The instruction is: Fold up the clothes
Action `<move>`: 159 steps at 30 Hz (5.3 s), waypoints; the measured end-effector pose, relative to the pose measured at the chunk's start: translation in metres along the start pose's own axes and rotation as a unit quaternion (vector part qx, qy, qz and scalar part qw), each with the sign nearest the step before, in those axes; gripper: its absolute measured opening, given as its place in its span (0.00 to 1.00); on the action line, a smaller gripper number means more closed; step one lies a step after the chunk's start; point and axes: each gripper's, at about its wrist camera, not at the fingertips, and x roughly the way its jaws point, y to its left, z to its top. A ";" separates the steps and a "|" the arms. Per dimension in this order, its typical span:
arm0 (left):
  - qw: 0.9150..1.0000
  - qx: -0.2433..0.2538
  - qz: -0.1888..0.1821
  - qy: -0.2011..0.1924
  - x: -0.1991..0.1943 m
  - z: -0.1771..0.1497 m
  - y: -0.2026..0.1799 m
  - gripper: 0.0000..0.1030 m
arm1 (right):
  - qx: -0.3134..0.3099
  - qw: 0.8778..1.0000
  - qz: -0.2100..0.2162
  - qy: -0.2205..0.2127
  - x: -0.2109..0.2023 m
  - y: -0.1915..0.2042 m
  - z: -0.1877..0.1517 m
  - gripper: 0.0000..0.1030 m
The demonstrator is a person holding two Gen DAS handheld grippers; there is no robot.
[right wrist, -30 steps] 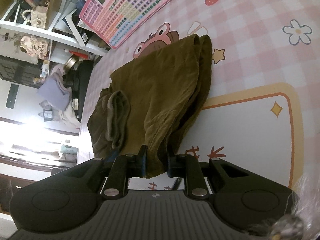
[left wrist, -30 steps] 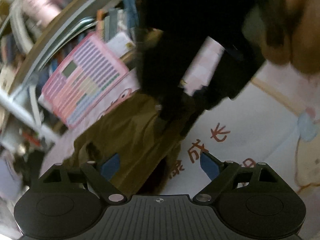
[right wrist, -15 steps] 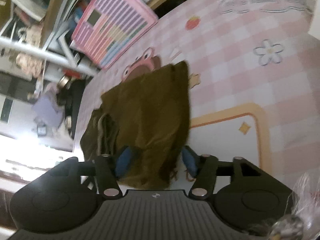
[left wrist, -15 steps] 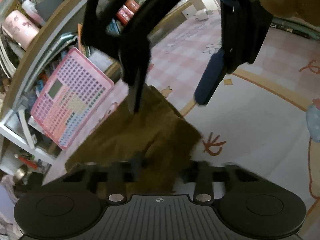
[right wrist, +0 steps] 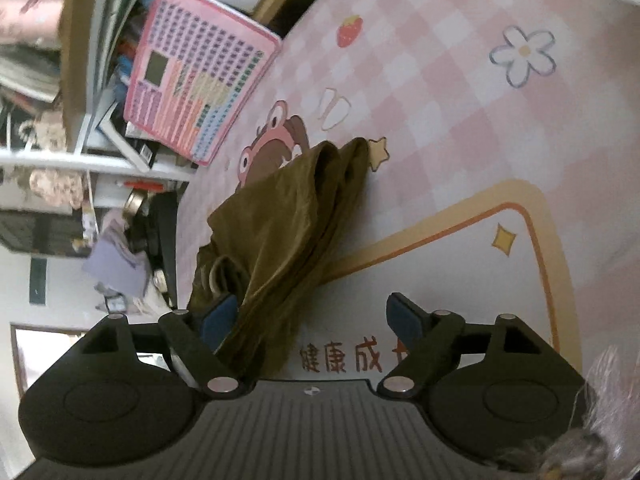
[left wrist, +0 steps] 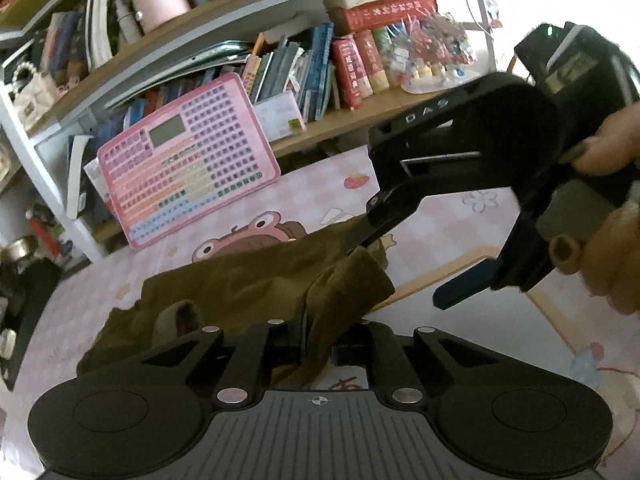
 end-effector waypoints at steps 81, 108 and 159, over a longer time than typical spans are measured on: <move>0.909 -0.283 -0.306 0.028 0.052 -0.080 0.249 0.66 | -0.195 0.934 -0.217 -0.208 0.065 0.116 -0.154 0.59; 0.935 -0.245 -0.254 0.032 0.088 -0.053 0.233 0.17 | -0.212 0.935 -0.231 -0.168 0.089 0.114 -0.155 0.68; 0.911 -0.254 -0.307 0.107 0.069 -0.086 0.234 0.45 | -0.155 0.962 -0.155 -0.162 0.077 0.090 -0.153 0.41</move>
